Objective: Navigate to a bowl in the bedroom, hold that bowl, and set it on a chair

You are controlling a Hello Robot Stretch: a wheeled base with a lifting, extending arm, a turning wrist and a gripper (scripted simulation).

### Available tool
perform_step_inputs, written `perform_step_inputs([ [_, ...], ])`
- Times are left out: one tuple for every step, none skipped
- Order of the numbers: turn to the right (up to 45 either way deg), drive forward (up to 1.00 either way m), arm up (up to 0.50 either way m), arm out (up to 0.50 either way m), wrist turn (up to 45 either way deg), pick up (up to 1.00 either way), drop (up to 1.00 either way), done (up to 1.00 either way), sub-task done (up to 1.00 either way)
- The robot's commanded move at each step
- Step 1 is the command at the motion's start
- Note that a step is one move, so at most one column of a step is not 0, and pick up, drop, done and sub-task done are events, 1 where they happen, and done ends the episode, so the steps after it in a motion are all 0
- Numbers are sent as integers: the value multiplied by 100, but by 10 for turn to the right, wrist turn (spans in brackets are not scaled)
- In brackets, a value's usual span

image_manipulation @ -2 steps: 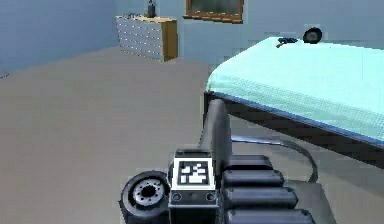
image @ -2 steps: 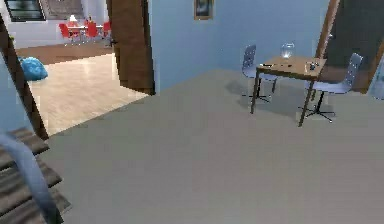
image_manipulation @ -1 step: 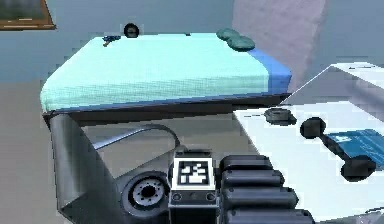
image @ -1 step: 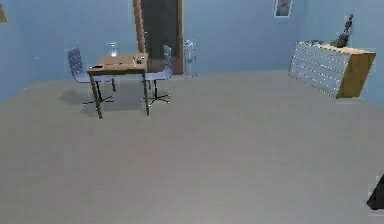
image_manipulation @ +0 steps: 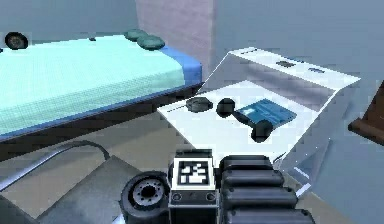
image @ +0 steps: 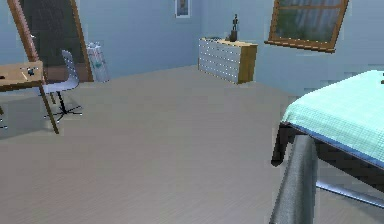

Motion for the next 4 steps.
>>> perform_step_inputs([
  [0, 0, 0, 48, 0, 0, 0, 0, 0],
  [0, 0, 0, 0, 390, 0, 0, 0, 0],
  [0, 0, -38, 0, 0, 0, 0, 0, 0],
  [0, 0, -32, 0, 0, 0, 0, 0, 0],
])
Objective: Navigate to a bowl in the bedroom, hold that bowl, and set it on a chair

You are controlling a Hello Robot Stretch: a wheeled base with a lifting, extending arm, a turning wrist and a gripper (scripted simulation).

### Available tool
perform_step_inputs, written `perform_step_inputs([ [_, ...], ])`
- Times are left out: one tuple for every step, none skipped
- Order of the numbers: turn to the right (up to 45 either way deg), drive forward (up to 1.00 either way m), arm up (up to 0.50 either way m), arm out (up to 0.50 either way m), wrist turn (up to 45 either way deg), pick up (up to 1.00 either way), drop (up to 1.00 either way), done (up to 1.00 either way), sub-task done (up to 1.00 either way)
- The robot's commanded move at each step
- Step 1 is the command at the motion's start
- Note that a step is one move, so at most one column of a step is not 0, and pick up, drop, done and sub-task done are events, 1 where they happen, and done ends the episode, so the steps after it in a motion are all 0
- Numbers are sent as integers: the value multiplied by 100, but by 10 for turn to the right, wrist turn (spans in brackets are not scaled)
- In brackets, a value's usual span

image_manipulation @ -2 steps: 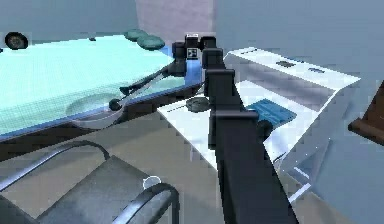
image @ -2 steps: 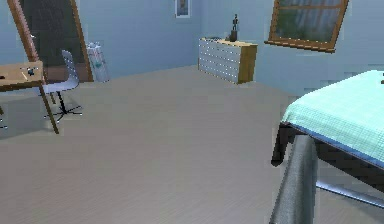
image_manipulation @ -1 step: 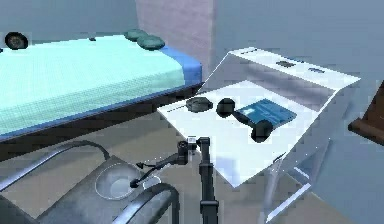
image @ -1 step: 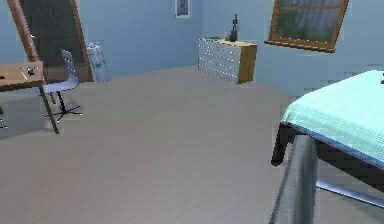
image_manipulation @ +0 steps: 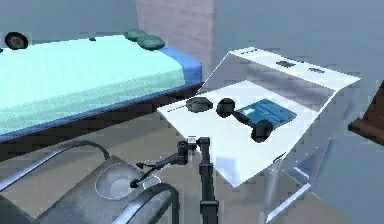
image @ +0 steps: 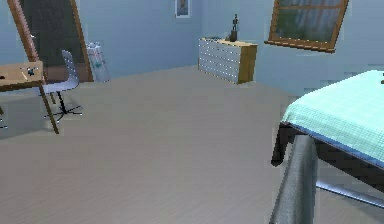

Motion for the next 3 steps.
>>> perform_step_inputs([
  [0, 0, 0, 0, 0, 0, 100, 0, 0],
  [0, 0, 10, 0, 0, 0, 0, 0, 0],
  [0, 0, 0, -8, 0, 0, 0, 0, 0],
])
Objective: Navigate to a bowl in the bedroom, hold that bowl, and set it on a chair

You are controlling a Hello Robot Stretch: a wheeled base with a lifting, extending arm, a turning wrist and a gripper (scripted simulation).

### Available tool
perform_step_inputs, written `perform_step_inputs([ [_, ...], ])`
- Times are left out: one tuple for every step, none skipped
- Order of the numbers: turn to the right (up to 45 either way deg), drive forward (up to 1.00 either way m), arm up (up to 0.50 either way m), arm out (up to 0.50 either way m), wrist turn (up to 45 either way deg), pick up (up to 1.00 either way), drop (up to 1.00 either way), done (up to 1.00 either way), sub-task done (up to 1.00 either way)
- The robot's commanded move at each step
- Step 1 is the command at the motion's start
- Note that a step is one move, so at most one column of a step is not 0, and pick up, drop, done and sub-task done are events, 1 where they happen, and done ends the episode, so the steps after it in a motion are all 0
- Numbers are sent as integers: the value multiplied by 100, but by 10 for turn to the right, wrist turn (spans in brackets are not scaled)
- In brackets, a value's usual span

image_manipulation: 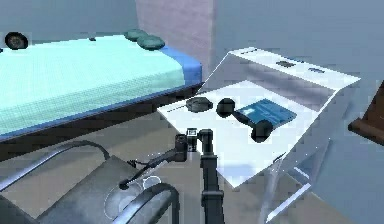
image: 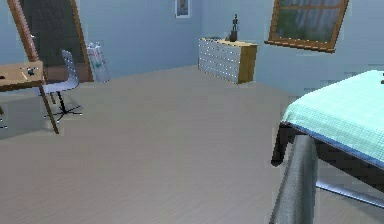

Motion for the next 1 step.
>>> perform_step_inputs([
  [0, 0, 0, 0, 0, 0, 0, 100, 0],
])
